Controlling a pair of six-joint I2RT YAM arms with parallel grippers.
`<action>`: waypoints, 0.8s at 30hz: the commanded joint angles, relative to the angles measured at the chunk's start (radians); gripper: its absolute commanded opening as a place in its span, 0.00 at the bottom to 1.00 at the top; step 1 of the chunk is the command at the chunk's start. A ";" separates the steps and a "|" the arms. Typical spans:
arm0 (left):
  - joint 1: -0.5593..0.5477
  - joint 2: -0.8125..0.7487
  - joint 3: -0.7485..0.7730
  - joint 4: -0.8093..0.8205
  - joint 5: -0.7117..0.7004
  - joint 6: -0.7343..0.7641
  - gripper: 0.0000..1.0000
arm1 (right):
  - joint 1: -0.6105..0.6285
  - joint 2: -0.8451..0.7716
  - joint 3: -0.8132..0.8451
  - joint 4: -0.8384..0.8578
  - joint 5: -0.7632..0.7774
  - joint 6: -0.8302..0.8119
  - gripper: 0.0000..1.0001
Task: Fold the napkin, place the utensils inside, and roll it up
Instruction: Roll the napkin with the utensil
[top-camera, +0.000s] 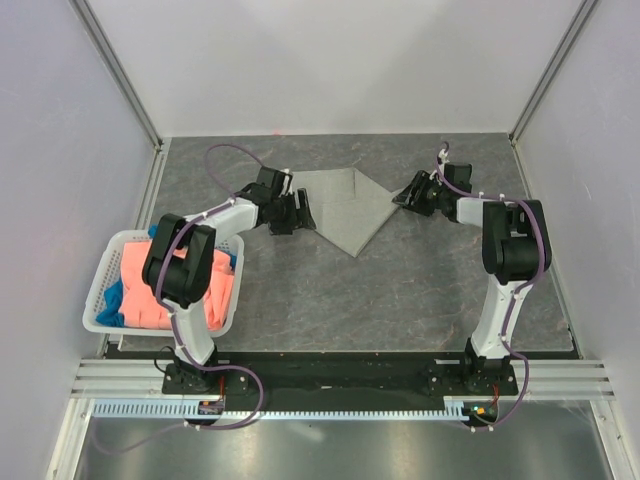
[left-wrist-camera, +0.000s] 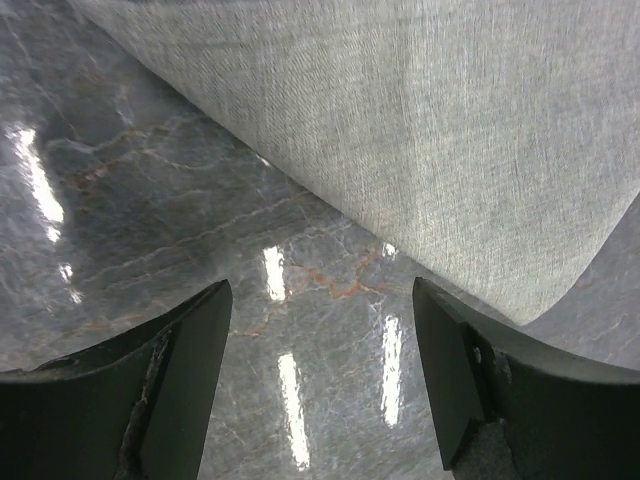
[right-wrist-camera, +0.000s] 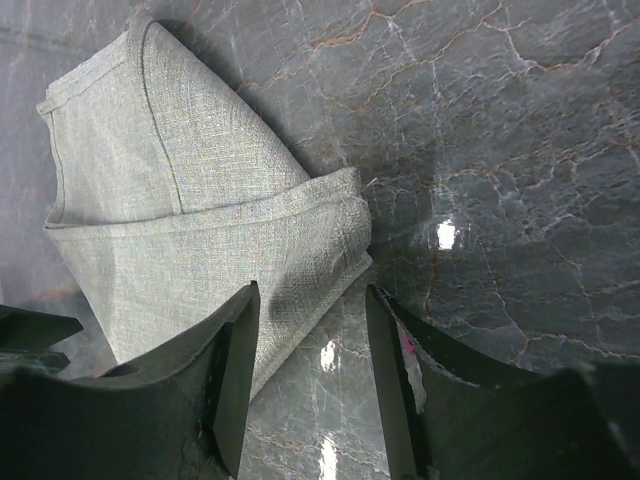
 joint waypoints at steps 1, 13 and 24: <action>0.015 -0.039 0.003 0.074 0.003 -0.013 0.79 | 0.017 0.033 0.003 -0.012 0.027 -0.004 0.54; 0.038 0.047 0.075 0.121 0.024 -0.015 0.76 | 0.052 0.048 -0.039 -0.002 0.042 0.057 0.10; 0.037 -0.146 -0.046 0.097 0.073 -0.041 0.80 | 0.095 -0.249 -0.389 -0.006 0.205 0.177 0.00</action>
